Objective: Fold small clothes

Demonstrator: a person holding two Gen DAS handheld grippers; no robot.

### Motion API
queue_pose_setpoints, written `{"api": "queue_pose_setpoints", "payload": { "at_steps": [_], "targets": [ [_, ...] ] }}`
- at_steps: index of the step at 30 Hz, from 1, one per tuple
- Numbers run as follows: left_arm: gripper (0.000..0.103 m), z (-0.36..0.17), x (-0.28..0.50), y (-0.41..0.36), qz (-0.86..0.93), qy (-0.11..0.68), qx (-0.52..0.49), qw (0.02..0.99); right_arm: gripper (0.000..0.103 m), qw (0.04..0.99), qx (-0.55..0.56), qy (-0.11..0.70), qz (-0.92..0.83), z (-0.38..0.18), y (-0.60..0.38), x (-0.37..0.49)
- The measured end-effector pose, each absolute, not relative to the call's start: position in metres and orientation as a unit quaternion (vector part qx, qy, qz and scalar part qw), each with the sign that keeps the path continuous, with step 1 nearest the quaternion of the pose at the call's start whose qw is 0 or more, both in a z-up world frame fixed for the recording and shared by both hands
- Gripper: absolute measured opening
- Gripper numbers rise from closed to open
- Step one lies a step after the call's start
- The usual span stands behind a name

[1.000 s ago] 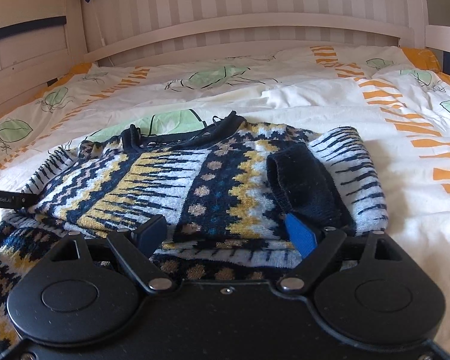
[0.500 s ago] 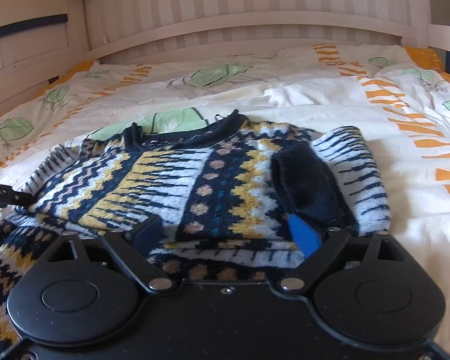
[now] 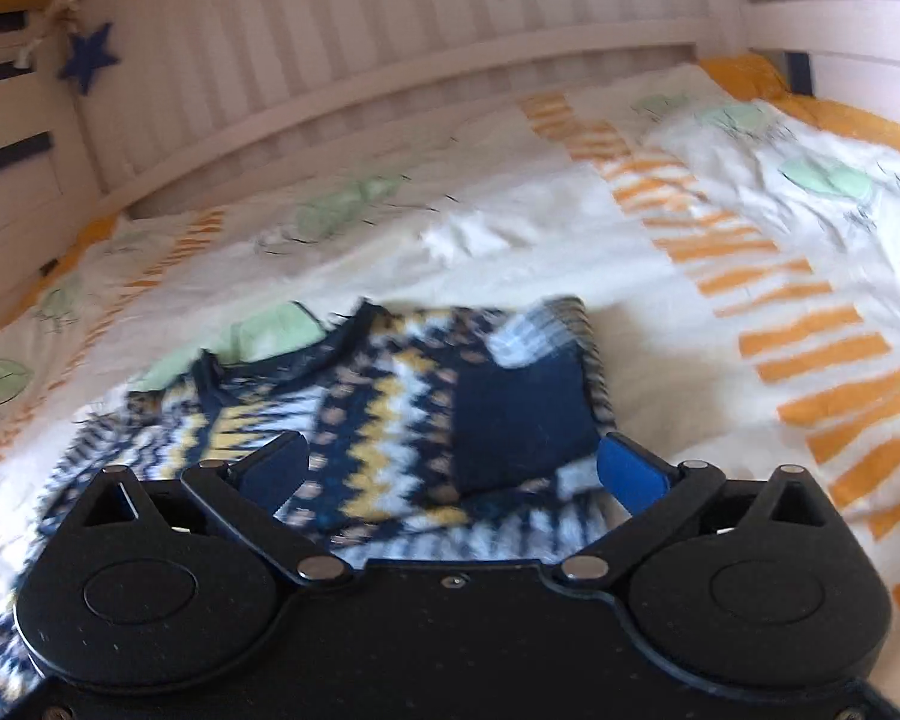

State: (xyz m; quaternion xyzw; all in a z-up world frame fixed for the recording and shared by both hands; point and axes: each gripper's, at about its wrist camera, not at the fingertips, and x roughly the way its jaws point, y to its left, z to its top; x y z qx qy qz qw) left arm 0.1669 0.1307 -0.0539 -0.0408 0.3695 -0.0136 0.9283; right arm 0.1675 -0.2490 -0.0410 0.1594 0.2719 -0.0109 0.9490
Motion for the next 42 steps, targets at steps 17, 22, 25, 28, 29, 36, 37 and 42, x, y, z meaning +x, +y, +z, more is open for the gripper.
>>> {"api": "queue_pose_setpoints", "payload": {
  "at_steps": [17,22,25,28,29,36,37,42],
  "targets": [
    [0.079,-0.046,0.074,0.125,-0.066,0.397,-0.085,0.911,0.103,0.903,0.262,0.335,0.053,-0.018,-0.268,0.03],
    [0.079,-0.05,0.058,0.119,-0.089,0.415,-0.075,0.902,0.102,0.877,0.273,0.391,0.06,-0.031,-0.27,-0.008],
    [0.079,-0.051,0.051,0.116,-0.099,0.422,-0.065,0.899,0.103,0.86,0.283,0.42,0.064,-0.04,-0.27,-0.026],
    [0.079,-0.053,0.045,0.112,-0.109,0.43,-0.057,0.894,0.103,0.844,0.303,0.438,0.064,-0.047,-0.272,-0.038],
    [0.079,-0.054,0.043,0.111,-0.113,0.433,-0.054,0.893,0.103,0.84,0.31,0.441,0.066,-0.048,-0.272,-0.041],
    [0.079,-0.061,0.037,0.106,-0.132,0.461,-0.053,0.876,0.103,0.819,0.326,0.464,0.087,-0.056,-0.268,-0.042],
    [0.079,-0.063,0.037,0.105,-0.132,0.467,-0.053,0.873,0.103,0.818,0.326,0.466,0.088,-0.058,-0.267,-0.041],
    [0.08,-0.071,0.043,0.105,-0.133,0.484,-0.06,0.863,0.103,0.813,0.332,0.47,0.092,-0.063,-0.267,-0.039]
  ]
}}
